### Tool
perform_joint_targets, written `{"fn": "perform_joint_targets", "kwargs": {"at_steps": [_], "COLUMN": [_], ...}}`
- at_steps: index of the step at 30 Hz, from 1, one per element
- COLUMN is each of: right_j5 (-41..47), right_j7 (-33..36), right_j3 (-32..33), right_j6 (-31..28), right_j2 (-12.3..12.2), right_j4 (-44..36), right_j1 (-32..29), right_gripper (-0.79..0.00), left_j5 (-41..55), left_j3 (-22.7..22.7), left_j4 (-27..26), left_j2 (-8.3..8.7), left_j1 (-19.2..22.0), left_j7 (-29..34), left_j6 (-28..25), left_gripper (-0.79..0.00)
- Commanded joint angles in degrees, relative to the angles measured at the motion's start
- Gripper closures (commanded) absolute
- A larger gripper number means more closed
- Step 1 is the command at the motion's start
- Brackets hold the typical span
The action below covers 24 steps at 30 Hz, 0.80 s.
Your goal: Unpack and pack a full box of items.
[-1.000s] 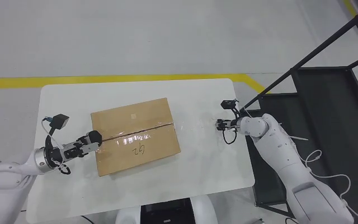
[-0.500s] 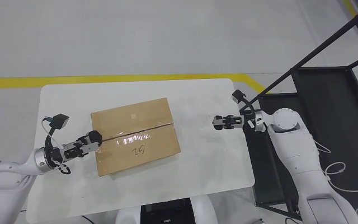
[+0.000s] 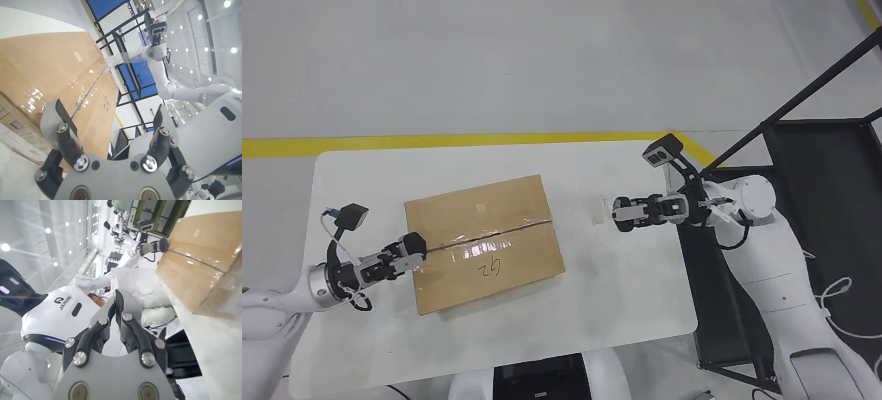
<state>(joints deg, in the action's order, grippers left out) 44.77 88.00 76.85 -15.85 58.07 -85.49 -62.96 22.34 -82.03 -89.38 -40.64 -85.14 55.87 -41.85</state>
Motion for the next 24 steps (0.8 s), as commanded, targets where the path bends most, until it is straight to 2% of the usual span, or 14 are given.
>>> {"fn": "perform_joint_targets", "kwargs": {"at_steps": [1,5,11,20,24], "right_j5": [1.2,5.2,14.4,25.9,27.6], "right_j7": [0.0,-1.2,-2.0,-4.2,-5.3], "right_j3": [-2.2,-6.6,-17.0,-29.7,-33.1], "right_j6": [-0.4,-1.6,-2.4,-4.3,-5.7], "right_j2": [0.4,1.6,4.9,11.2,13.8], "right_j4": [-0.3,-0.2,1.3,13.0,18.1], "right_j1": [1.5,4.3,8.6,15.7,18.3], "right_gripper": [0.0,0.0,0.0,0.0,0.0], "left_j5": [-0.2,-0.3,-0.5,-0.1,0.4], "left_j3": [-0.2,-0.5,-0.6,-1.0,-1.5], "left_j4": [-0.1,-0.4,-0.5,0.3,0.6], "left_j2": [-0.03,-0.08,-0.23,-0.39,-0.39], "left_j1": [-0.3,-0.7,-0.8,-1.1,-1.3], "left_j7": [-0.1,0.0,0.4,1.2,1.7], "left_j6": [0.1,0.2,0.2,-0.4,-0.4], "left_gripper": [-0.785,-0.785,-0.785,-0.785,-0.785]}}
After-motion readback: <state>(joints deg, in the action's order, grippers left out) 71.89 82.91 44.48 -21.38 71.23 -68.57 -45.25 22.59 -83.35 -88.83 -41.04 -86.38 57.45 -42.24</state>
